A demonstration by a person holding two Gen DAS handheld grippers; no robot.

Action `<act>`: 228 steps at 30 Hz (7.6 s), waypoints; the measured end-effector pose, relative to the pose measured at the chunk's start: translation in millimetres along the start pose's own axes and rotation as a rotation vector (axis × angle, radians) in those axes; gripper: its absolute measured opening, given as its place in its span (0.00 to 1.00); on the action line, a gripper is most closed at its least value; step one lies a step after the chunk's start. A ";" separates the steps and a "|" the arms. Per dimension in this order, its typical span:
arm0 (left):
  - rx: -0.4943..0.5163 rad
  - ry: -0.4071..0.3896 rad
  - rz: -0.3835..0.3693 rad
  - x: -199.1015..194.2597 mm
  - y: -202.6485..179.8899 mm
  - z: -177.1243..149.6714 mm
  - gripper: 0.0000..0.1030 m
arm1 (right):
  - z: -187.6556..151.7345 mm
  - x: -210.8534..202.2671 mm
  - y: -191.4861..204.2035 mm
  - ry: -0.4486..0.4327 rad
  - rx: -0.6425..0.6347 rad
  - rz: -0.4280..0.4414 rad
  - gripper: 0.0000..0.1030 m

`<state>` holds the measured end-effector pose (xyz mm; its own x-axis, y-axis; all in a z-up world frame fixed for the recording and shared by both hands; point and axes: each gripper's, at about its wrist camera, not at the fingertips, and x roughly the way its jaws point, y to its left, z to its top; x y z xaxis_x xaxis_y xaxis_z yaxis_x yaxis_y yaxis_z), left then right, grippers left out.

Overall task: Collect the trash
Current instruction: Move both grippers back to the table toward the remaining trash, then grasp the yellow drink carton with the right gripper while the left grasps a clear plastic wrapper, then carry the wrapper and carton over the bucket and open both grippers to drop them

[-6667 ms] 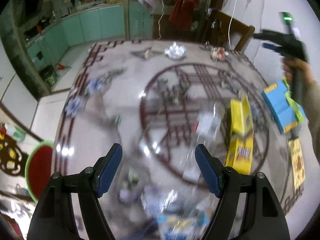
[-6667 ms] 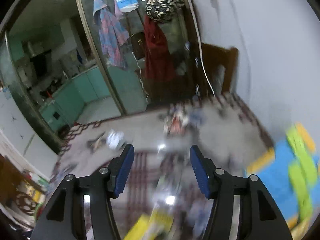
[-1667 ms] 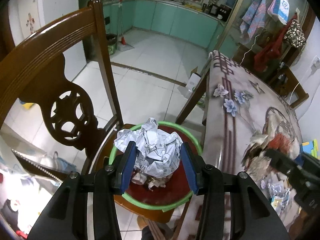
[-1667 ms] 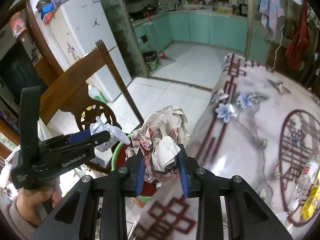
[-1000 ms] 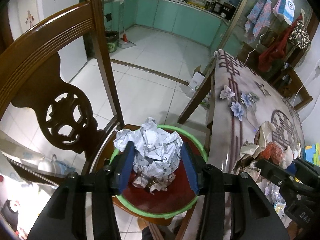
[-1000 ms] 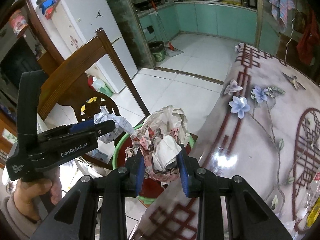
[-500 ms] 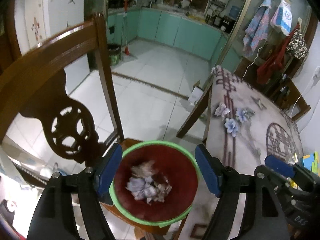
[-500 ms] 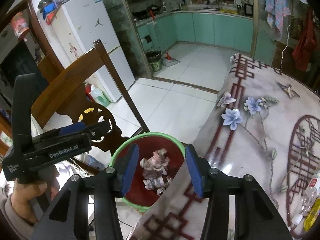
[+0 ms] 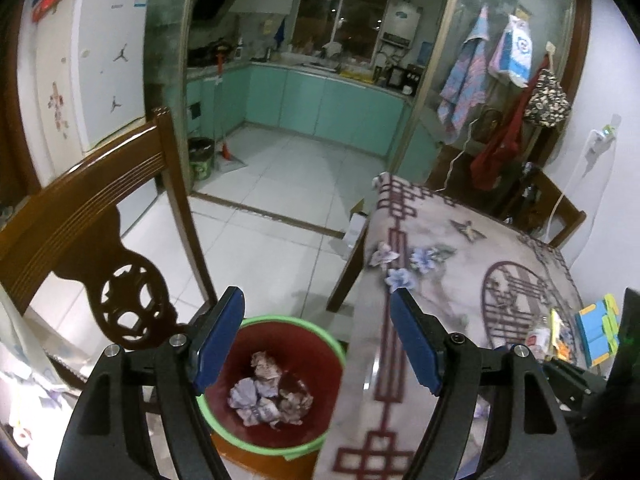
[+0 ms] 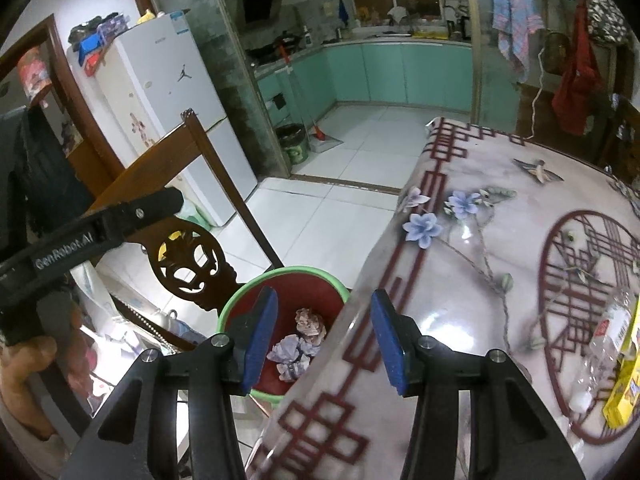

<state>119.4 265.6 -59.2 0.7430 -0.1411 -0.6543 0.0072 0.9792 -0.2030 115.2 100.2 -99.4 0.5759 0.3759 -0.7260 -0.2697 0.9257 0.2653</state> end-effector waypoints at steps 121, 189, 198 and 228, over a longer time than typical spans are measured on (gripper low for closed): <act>0.087 0.220 -0.156 22.8 -119.4 -57.8 0.04 | -29.2 -105.4 -198.5 -0.006 0.329 -0.241 0.54; -0.149 0.455 0.120 112.1 107.7 -75.6 0.04 | 10.9 120.9 18.4 0.310 0.123 0.083 0.54; -0.177 0.480 0.141 119.9 118.7 -80.5 0.04 | 11.2 138.9 24.9 0.349 0.098 0.100 0.54; -0.148 0.414 0.097 102.3 100.8 -68.5 0.73 | 18.7 107.3 12.0 0.235 0.143 0.070 0.56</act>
<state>150.2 339.9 -196.4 0.4052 -0.1257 -0.9055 -0.1676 0.9635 -0.2088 188.1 152.4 -162.3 0.3602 0.4346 -0.8255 -0.1817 0.9006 0.3948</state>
